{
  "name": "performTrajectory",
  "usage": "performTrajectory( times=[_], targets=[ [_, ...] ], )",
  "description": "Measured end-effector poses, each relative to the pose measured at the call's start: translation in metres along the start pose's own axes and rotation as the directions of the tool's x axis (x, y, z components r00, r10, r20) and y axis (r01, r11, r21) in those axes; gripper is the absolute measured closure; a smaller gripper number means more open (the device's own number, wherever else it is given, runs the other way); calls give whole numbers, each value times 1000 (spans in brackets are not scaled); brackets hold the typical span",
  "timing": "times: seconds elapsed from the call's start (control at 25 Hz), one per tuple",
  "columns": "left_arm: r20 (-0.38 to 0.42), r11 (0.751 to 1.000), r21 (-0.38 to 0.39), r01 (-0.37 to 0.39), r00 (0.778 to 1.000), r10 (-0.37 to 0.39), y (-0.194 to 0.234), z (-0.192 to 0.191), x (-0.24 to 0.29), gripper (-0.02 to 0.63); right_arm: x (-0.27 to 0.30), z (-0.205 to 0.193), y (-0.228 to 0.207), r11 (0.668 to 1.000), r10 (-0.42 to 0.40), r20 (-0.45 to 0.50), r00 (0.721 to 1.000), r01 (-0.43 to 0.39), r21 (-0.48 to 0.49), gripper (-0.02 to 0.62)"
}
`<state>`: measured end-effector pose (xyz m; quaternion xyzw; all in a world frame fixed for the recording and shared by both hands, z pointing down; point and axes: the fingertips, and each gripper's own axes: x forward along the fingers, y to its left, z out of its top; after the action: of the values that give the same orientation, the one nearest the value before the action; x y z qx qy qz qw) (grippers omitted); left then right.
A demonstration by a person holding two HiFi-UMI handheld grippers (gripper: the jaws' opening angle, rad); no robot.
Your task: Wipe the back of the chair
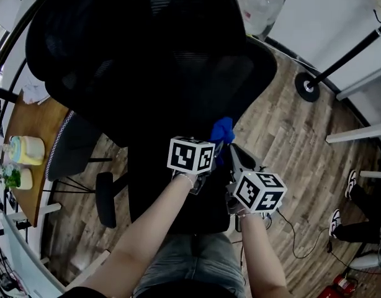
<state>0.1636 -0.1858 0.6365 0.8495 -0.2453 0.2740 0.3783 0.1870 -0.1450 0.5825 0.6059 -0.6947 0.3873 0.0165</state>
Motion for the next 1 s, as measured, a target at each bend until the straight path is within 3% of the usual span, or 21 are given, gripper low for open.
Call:
performTrajectory(
  times=[0.32,1.0],
  targets=[
    [49,998,-60,-16,999,19,27,0,-23,495,21,-8,26,998,41,-49,998,-43,-40,566],
    [139,974,-183,-135,977,162,113,-3,-110,495,54,-22,108,981,145,-119,982,-159,-115,566]
  ],
)
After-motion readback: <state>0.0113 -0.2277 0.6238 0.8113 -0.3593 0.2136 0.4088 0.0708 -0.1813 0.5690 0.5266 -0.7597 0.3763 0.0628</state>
